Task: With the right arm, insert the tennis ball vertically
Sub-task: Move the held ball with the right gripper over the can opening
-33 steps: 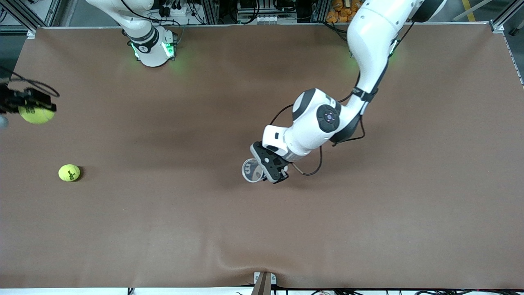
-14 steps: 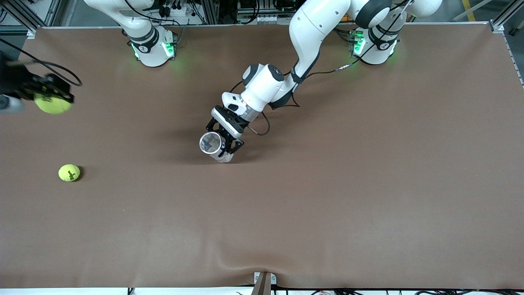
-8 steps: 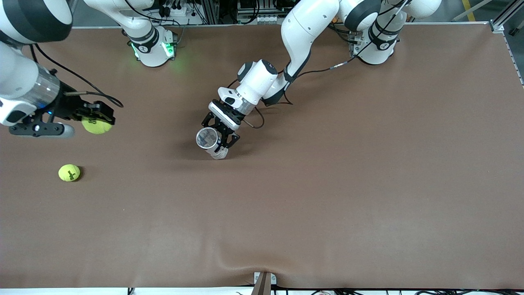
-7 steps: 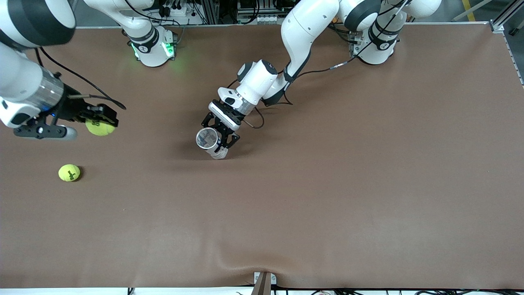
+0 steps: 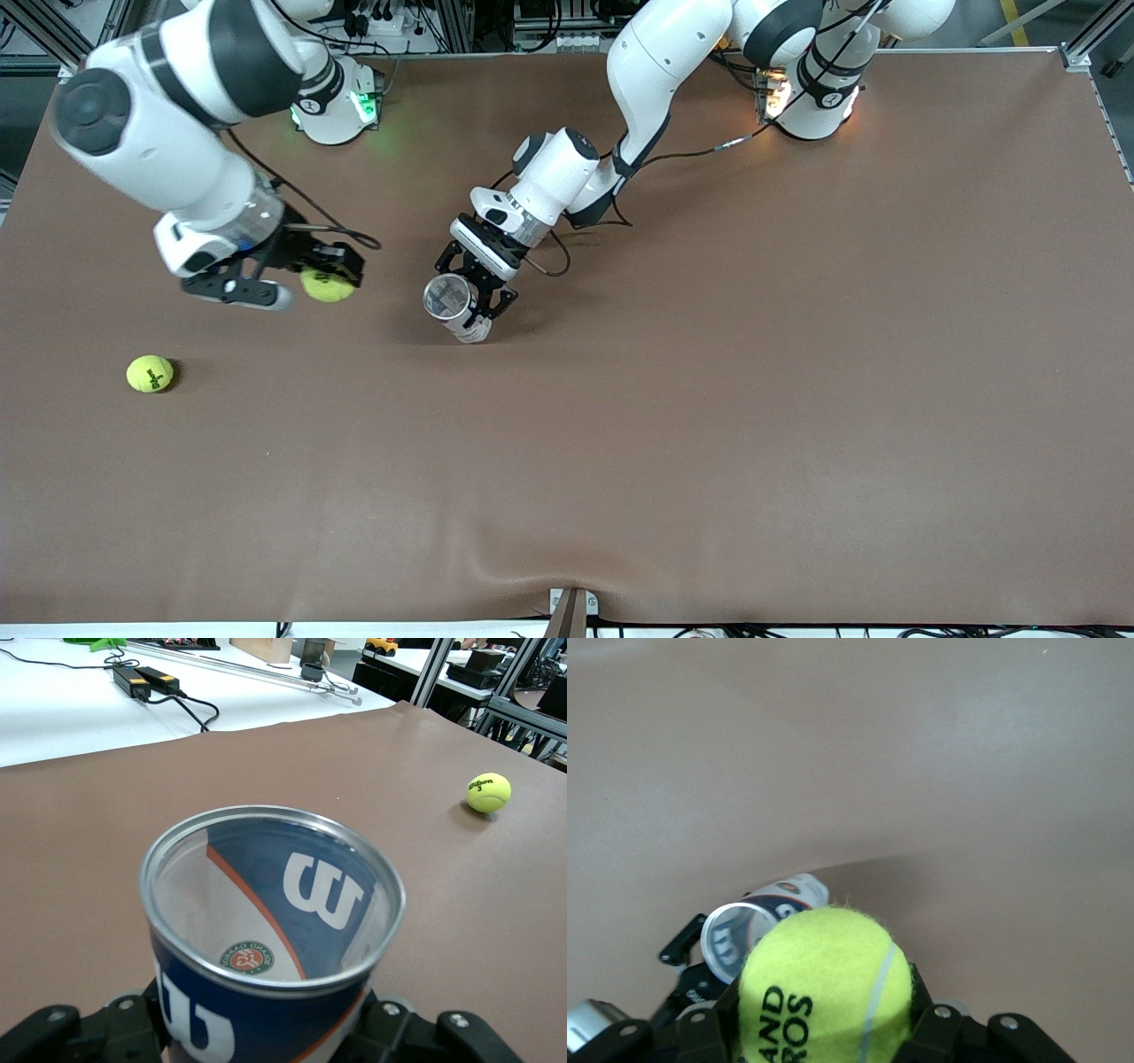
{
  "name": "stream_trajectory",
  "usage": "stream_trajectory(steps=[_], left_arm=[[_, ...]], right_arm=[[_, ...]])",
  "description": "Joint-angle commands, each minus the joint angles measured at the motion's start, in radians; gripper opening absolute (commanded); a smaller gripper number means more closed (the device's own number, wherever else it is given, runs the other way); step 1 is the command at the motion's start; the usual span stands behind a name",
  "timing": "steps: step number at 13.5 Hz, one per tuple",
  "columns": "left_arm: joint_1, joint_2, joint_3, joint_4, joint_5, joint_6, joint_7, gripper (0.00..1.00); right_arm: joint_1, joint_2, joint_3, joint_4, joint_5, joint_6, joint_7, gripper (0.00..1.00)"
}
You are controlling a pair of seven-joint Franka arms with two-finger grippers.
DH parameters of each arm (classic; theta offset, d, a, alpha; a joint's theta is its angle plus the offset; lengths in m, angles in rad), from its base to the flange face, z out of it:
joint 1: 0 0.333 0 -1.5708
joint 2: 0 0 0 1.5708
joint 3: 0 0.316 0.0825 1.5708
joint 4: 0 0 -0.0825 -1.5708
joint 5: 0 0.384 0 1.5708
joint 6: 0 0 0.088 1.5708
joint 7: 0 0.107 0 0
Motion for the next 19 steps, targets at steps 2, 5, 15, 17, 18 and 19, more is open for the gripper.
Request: stream_trajectory(steps=[2, 5, 15, 17, 18, 19], left_arm=[[-0.017, 0.043, 0.007, 0.023, -0.008, -0.002, -0.014, 0.75], [-0.017, 0.050, 0.009, 0.023, -0.008, -0.002, -0.012, 0.75], [-0.017, 0.050, 0.009, 0.023, -0.008, -0.001, -0.014, 0.75], [-0.017, 0.050, 0.009, 0.023, -0.008, -0.001, -0.014, 0.76], [-0.017, 0.050, 0.009, 0.023, -0.008, -0.001, -0.014, 0.76], [-0.017, 0.050, 0.009, 0.023, -0.008, -0.001, -0.014, 0.76]], right_arm=[[0.012, 0.012, 0.046, -0.068, -0.002, 0.108, 0.111, 0.00], [0.027, 0.033, 0.054, -0.097, -0.004, 0.172, 0.143, 0.00], [0.109, 0.101, 0.061, -0.135, -0.042, 0.280, 0.270, 0.00], [0.118, 0.101, 0.072, -0.161, -0.050, 0.304, 0.272, 0.00], [0.118, 0.103, 0.075, -0.175, -0.051, 0.318, 0.272, 0.00], [0.118, 0.107, 0.075, -0.180, -0.051, 0.324, 0.272, 0.00]])
